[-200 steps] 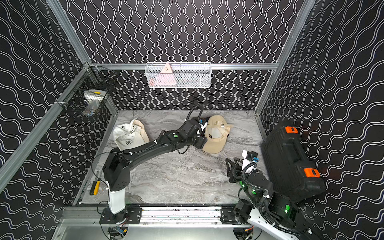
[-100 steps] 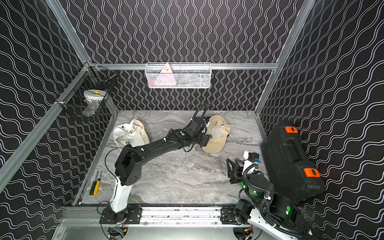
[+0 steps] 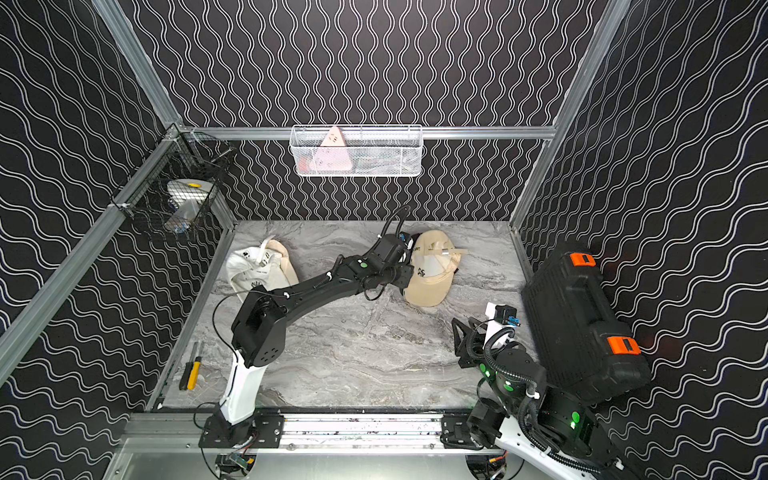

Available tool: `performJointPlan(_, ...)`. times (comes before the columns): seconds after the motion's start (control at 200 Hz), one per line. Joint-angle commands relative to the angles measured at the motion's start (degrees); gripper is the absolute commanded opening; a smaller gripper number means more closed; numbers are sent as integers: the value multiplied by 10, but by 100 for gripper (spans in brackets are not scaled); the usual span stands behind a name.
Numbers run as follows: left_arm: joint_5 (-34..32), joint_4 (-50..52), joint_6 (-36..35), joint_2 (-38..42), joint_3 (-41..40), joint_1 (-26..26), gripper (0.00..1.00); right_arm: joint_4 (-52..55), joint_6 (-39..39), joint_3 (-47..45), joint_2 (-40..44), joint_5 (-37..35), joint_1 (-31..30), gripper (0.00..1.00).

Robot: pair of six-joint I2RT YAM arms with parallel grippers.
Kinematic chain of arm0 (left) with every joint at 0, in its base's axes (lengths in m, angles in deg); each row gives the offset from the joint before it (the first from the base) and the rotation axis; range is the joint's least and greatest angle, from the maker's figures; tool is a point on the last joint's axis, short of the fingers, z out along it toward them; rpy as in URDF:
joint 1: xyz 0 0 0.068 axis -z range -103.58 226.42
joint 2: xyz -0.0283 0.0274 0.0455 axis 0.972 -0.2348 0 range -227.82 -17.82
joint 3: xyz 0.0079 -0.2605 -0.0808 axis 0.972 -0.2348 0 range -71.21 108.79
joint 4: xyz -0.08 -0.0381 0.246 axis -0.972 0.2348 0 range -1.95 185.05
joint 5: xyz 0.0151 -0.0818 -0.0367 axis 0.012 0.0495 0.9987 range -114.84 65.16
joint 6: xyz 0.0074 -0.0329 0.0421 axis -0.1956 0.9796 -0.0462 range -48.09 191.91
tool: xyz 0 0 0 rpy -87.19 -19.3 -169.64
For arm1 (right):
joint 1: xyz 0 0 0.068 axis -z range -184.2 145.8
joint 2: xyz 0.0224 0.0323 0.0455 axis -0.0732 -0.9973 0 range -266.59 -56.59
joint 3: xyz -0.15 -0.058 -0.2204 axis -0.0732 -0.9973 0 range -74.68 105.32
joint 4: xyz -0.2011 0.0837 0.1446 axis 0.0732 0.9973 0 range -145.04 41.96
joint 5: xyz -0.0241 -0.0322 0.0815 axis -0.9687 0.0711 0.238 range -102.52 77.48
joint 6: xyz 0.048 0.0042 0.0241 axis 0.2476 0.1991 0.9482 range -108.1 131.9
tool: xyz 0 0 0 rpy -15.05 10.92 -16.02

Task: Open the adjustable buckle of the baseball cap
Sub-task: Pick up the baseball cap.

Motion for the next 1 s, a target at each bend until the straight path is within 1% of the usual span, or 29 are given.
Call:
performJointPlan(0.0, -7, -25, 19, 16, -6, 2, 54, -4, 7, -1, 4, -4, 0, 48)
performJointPlan(0.14, -3, -24, 22, 21, 2, 4, 53, -7, 7, -2, 3, -3, 0, 48)
performJointPlan(0.36, 13, -2, 25, -15, 48, 7, 52, -6, 7, -2, 7, -3, 0, 48)
performJointPlan(0.495, 13, 2, 28, -32, 60, 9, 52, -6, 6, -2, 9, -4, 0, 48)
performJointPlan(0.635, 17, 3, 31, -45, 65, 8, 49, -7, 5, -2, 8, -5, 0, 48)
performJointPlan(0.715, 23, -2, 32, -48, 65, 8, 44, -10, 3, -2, 6, -5, 0, 48)
performJointPlan(0.861, 28, 7, 28, -60, 76, 9, 31, -10, 3, -3, 4, -7, -1, 48)
performJointPlan(0.931, 27, 12, 25, -63, 81, 9, 21, -9, 4, -3, 5, -8, 0, 48)
performJointPlan(0.996, 27, 13, 24, -60, 79, 9, 8, -10, 4, -4, 5, -10, 0, 48)
